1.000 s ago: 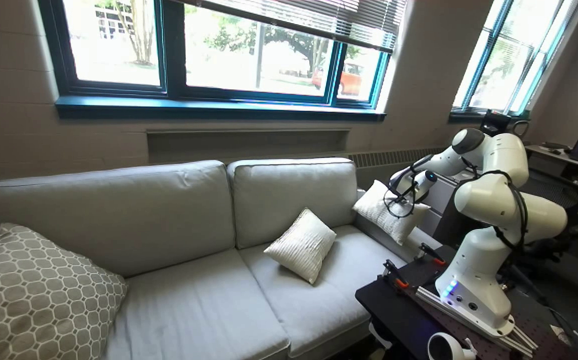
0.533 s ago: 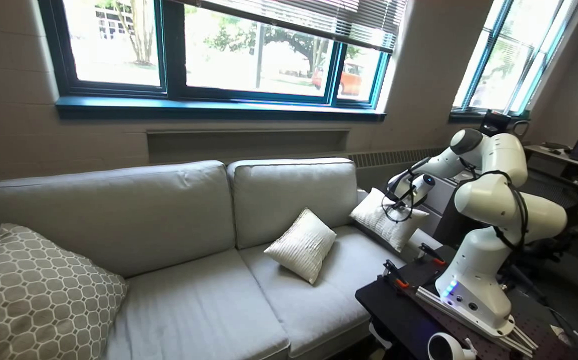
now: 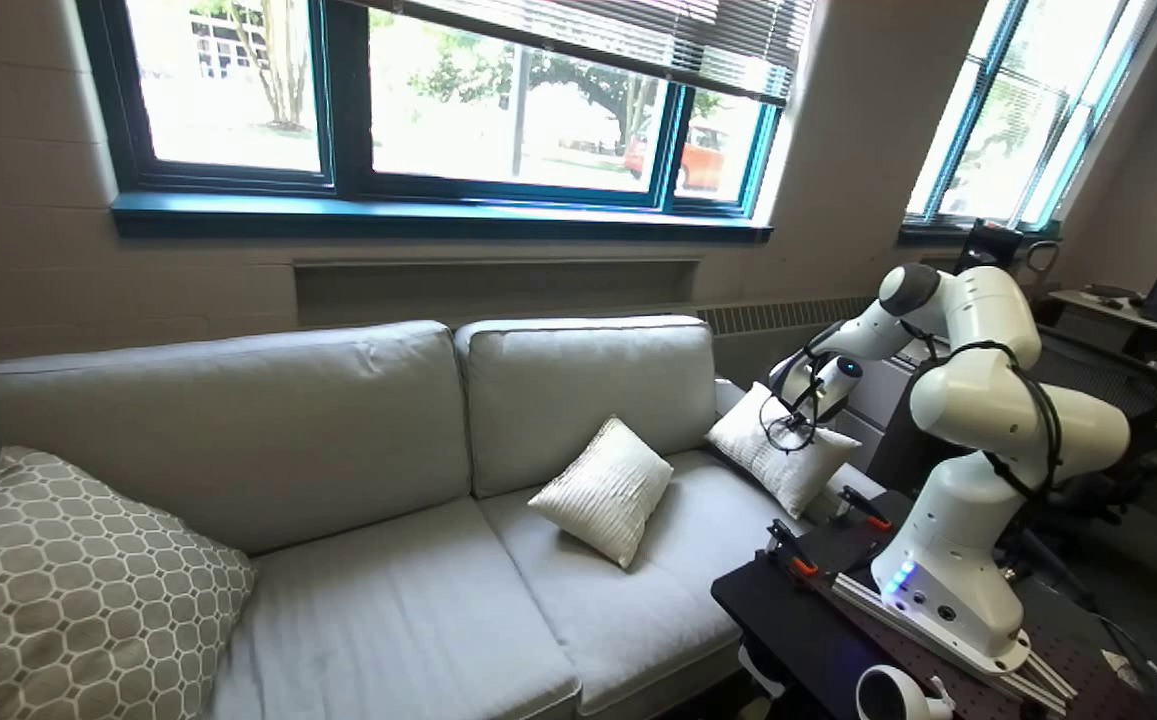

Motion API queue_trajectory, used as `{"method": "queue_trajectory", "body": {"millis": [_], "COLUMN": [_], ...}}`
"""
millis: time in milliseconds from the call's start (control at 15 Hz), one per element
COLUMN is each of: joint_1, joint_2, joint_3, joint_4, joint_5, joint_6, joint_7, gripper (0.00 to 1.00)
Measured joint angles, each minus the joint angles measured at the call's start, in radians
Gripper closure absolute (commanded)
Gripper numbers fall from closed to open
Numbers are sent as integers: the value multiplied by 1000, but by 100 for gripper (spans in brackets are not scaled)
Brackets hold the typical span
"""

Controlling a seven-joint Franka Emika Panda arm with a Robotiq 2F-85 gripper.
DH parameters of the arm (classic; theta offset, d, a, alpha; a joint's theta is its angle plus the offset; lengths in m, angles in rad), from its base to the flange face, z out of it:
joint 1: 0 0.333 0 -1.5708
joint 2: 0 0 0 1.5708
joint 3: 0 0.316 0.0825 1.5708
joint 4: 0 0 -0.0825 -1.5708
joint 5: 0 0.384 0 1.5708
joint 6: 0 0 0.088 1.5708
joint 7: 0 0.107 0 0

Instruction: Set the striped pillows against the armrest

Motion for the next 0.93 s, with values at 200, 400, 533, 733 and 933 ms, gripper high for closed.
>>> {"method": "queue_trajectory", "body": {"millis": [200, 400, 533, 733, 933], "joint_1": [46, 94, 126, 156, 155], "joint_2": [40, 77, 93, 105, 107], "joint_3": [-26, -51, -68, -81, -66], "joint_4": [27, 58, 78, 98, 106], "joint_5": [32, 56, 72, 88, 86], "joint_6": [0, 1, 1, 1, 1], "joint_7": [37, 66, 80, 89, 92], "gripper": [99, 99, 99, 99, 99]}}
